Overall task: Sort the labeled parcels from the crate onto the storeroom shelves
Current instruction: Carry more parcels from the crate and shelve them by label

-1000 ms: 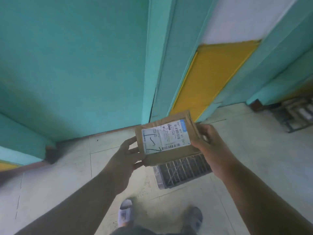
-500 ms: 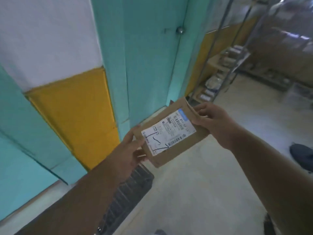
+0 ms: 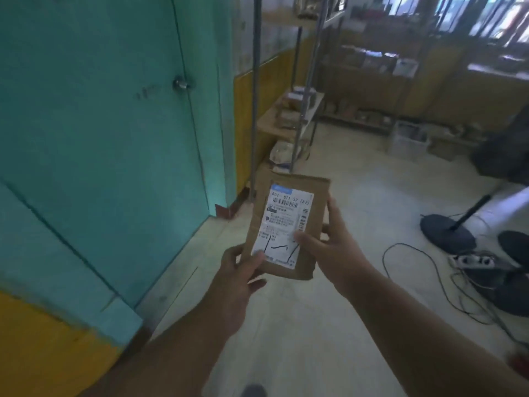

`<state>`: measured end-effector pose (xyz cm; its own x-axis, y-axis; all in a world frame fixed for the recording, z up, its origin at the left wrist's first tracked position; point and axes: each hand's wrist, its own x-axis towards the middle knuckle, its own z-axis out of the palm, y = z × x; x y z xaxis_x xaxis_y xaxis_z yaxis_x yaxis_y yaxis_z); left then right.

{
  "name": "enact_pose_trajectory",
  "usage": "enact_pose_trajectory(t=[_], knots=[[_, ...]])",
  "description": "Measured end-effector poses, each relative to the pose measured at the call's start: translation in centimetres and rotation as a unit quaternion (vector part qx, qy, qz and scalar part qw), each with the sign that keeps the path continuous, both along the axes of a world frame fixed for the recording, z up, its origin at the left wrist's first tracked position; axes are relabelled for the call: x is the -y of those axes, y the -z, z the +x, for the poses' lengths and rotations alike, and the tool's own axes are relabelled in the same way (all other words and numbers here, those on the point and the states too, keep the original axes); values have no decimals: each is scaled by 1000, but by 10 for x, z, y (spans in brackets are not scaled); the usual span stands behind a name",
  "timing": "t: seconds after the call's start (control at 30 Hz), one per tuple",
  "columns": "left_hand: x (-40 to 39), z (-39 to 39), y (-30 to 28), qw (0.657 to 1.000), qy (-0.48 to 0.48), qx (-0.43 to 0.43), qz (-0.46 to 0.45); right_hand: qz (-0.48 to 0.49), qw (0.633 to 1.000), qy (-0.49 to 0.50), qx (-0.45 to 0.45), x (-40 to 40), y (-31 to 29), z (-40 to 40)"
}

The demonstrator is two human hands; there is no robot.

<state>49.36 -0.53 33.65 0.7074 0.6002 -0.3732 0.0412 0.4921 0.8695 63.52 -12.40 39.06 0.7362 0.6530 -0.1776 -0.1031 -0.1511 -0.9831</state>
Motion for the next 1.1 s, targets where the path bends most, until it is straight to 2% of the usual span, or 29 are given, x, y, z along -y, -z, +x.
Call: enact_pose_trajectory(t=[0.07,0.2,0.37,0.57,0.7,0.8,1.1], knots=[[-14,54,-5,996,70,-35,39,-10,1000,5,-4,11,-8,45],[-34,171,-20,985,153,-3,76,-20,1000,9,2,36,-10,132],[-27,309,-9,982,151,-4,116,-16,1000,7,7,60,16,235],[-31,457,-13,978,146,-18,147,-30,998,24,51,54,24,397],[-59,537,-27,973,105,-44,199,-32,997,-10,68,29,16,497],[-88,595,-28,971,91,-68,212,1,998,-33,53,0,16,564],[-171,820,-35,963,100,-69,242,16,999,-22,46,-90,20,784]])
